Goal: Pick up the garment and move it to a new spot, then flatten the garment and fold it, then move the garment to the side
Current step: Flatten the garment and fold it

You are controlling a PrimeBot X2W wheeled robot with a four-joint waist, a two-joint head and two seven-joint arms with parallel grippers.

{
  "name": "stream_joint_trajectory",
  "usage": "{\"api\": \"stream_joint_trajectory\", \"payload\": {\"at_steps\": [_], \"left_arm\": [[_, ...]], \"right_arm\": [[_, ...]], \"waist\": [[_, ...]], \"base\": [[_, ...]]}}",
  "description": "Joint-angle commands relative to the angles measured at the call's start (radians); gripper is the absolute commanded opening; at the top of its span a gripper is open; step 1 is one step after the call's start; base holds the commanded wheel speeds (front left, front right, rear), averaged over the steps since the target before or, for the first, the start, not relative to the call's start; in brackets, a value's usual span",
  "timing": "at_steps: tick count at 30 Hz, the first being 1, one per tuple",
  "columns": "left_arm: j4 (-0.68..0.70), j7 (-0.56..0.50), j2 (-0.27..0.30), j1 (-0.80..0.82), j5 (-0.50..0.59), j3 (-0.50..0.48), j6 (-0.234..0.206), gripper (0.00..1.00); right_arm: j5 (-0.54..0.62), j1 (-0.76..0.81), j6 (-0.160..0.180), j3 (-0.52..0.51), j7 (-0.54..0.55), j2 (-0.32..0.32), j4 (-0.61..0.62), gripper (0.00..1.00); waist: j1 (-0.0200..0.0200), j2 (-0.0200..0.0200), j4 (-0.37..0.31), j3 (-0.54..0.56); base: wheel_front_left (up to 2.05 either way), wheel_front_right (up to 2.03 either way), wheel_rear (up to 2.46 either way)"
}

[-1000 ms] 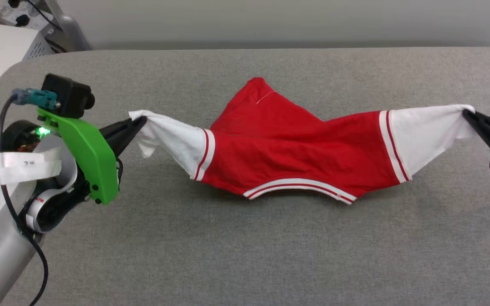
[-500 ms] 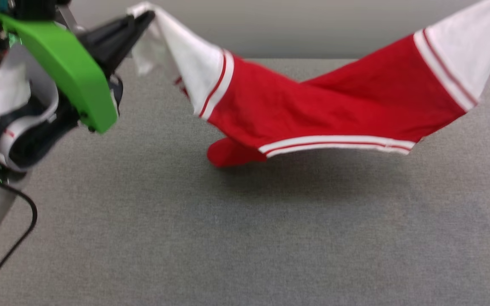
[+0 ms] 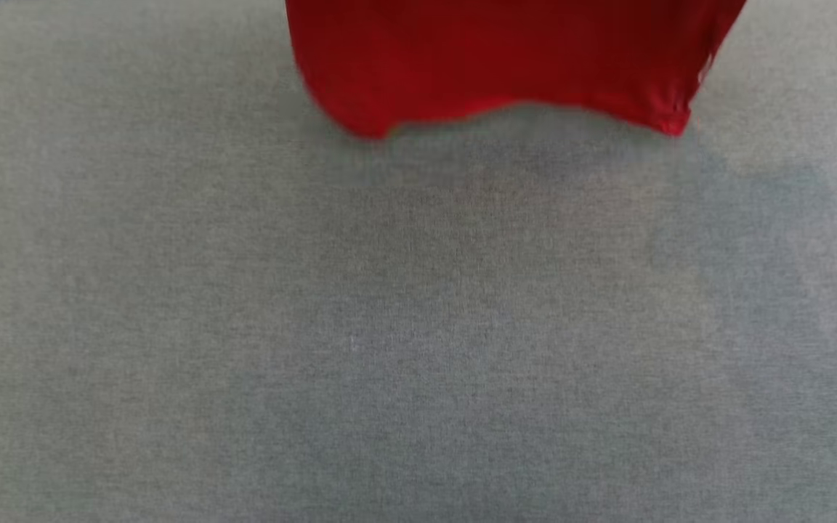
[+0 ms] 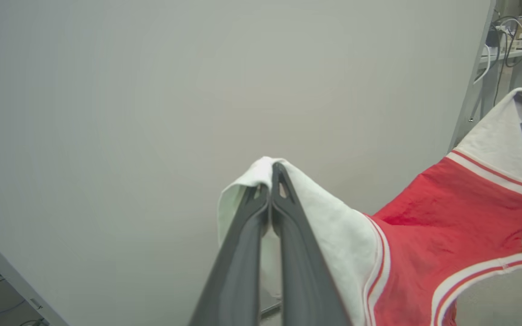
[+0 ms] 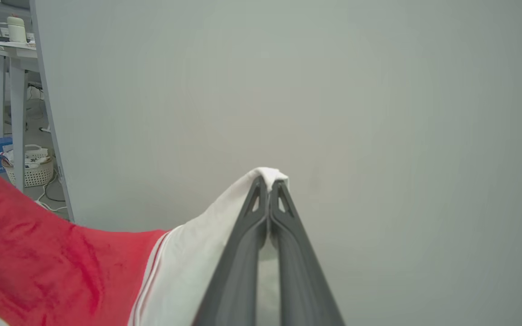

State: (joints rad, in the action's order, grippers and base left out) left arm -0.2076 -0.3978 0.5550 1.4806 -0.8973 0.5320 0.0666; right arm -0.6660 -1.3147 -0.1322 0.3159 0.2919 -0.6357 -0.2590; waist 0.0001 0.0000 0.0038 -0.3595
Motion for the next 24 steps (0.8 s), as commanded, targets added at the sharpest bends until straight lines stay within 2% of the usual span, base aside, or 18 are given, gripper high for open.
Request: {"api": "stream_joint_trajectory", "payload": {"at_steps": [1,7,13,19,24], "left_arm": [[-0.036,0.018,-0.013,0.050,0.011,-0.009,0.009,0.00],[-0.194,0.083,-0.040,0.198,0.028,-0.033,0.033,0.00],[-0.297,0.147,-0.046,0.233,0.036,-0.026,0.050,0.00],[-0.350,0.215,-0.043,0.150,0.019,0.008,0.061,0.00],[-0.347,0.295,-0.023,0.008,-0.018,0.024,0.063,0.00]], "right_arm": [[0.020,-0.058,0.002,0.003,-0.021,0.011,-0.031,0.00],[0.075,-0.257,0.002,0.032,-0.084,0.051,-0.185,0.00],[0.094,-0.364,0.002,0.076,-0.151,0.086,-0.308,0.00],[0.065,-0.316,0.002,0.159,-0.225,0.106,-0.391,0.00],[0.006,-0.191,0.002,0.241,-0.304,0.117,-0.421,0.00]], "waist": [[-0.0001,0.0000,-0.012,-0.100],[-0.0001,0.0000,-0.015,-0.155],[-0.0001,0.0000,-0.007,-0.184],[-0.0001,0.0000,-0.006,-0.167],[-0.0001,0.0000,-0.009,-0.110]], "base": [[0.00,0.00,0.00],[0.00,0.00,0.00],[0.00,0.00,0.00],[0.00,0.00,0.00],[0.00,0.00,0.00]]}}
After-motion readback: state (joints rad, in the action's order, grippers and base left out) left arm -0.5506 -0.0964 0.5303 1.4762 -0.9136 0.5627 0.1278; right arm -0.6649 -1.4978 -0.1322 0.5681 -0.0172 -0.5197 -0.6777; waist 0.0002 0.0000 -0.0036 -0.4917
